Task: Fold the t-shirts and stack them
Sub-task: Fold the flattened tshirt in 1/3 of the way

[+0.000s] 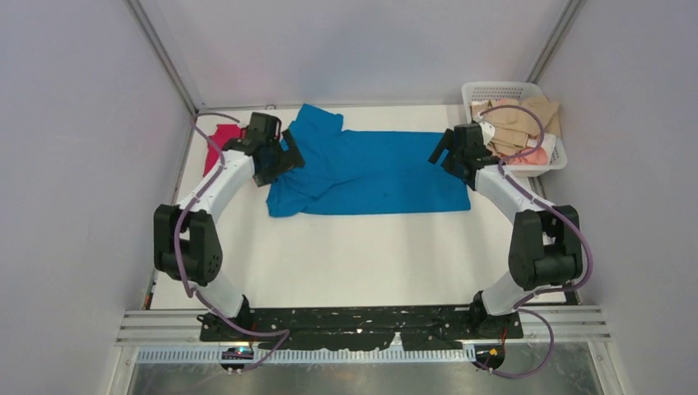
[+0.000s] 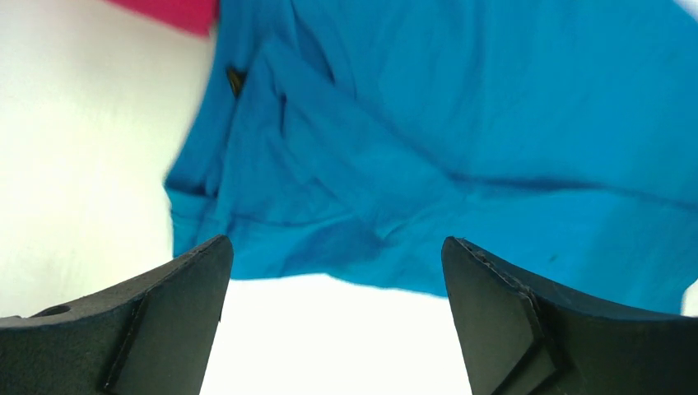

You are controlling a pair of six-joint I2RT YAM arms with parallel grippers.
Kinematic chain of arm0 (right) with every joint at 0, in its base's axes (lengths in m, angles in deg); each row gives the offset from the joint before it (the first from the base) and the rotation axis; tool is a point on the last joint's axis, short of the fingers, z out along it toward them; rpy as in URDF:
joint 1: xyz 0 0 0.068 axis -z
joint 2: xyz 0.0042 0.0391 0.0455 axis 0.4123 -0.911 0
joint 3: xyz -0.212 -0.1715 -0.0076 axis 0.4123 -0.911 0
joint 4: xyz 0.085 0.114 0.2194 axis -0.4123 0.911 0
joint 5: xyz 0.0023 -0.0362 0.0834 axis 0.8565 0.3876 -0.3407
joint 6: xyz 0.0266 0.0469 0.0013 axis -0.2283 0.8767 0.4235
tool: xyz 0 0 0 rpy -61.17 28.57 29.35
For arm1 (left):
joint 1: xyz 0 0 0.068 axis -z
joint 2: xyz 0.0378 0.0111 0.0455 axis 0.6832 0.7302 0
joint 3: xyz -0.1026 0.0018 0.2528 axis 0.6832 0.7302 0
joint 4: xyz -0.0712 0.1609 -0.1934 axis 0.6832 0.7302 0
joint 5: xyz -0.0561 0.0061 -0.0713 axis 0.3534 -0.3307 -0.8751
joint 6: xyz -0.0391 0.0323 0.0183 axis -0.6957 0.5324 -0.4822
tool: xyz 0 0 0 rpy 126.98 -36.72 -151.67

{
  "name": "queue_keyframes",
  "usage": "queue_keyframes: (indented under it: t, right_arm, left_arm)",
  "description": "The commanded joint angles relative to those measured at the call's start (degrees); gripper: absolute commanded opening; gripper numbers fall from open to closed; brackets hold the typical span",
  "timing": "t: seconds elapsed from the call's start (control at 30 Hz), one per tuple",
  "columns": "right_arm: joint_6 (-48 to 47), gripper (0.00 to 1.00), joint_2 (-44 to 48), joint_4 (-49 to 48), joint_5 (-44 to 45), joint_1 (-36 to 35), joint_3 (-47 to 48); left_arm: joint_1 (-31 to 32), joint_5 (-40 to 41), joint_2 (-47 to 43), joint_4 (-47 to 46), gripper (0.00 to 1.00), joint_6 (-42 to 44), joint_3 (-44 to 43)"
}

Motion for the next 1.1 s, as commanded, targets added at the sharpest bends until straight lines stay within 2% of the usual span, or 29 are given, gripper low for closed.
queue_keyframes:
  t: [0.0,0.33,0.5,0.6,0.8,1.07]
  right_arm:
    - [-0.9,0.95,0.1,-0.4,-7.8,-1.0,-4.7]
    - [-1.8,0.95,-7.1,2.0,-5.4,-0.8,-5.5]
    - [-0.3,0.95,-6.5,2.5,-4.0,1.0,-7.8]
    - [-0.3,0.95,-5.2,3.2,-5.7,1.6,-9.5]
    - [-0.4,0.95,-2.3,3.0,-14.0,2.3,-15.0]
    - [-0.1,0.96,7.3,5.2,-14.6,4.6,-25.3]
  left_arm:
    - [1.5,-7.5,0.5,-6.1,1.00,1.6,8.5]
    - [0.5,-6.7,7.6,-6.7,0.99,3.3,10.8]
    - [-2.2,-9.0,9.1,-7.0,1.00,2.9,14.8]
    - [-3.4,-12.5,7.3,-8.3,1.00,2.6,18.1]
    - [-3.4,-12.1,2.0,-6.1,1.00,3.4,22.1]
    - [-3.4,-13.2,-6.8,-5.0,1.00,3.3,32.1]
